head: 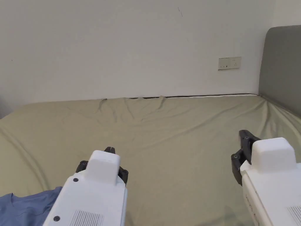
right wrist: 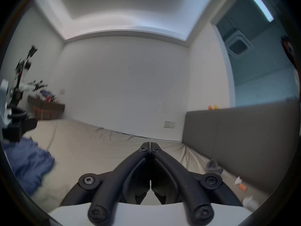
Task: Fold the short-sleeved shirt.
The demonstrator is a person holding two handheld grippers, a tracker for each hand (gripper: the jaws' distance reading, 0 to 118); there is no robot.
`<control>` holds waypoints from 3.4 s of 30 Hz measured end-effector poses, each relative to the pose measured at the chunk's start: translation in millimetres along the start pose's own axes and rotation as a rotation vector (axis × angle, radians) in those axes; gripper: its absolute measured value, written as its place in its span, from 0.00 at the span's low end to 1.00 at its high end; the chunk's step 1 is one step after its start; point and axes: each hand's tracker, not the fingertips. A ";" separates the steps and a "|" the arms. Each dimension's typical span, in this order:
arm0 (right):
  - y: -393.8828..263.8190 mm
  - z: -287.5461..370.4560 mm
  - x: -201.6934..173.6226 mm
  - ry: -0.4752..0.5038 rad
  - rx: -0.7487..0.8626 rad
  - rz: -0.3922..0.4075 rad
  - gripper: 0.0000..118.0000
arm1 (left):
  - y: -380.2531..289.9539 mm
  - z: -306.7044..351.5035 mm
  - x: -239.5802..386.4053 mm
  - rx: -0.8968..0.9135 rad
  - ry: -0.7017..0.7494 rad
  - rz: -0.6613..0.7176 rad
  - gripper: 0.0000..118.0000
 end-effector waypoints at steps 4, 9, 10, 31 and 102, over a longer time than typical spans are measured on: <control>-7.0 -12.3 -27.8 0.158 0.048 0.726 0.00 | -15.7 -12.8 26.0 0.085 0.006 -0.772 0.00; -68.3 -14.7 -55.8 0.425 -0.005 1.534 0.00 | -96.5 -32.5 37.6 0.306 0.074 -1.867 0.00; -77.9 -15.3 -53.1 0.460 -0.028 1.468 0.00 | -99.3 -32.1 39.7 0.251 0.009 -1.790 0.00; -30.0 2.5 27.3 -0.024 -0.179 -0.233 0.00 | -9.0 0.4 5.3 -0.029 0.061 0.305 0.00; 41.1 -71.2 -226.1 0.640 -0.115 -0.281 0.00 | -131.4 -7.3 -175.6 -0.493 0.236 0.395 0.98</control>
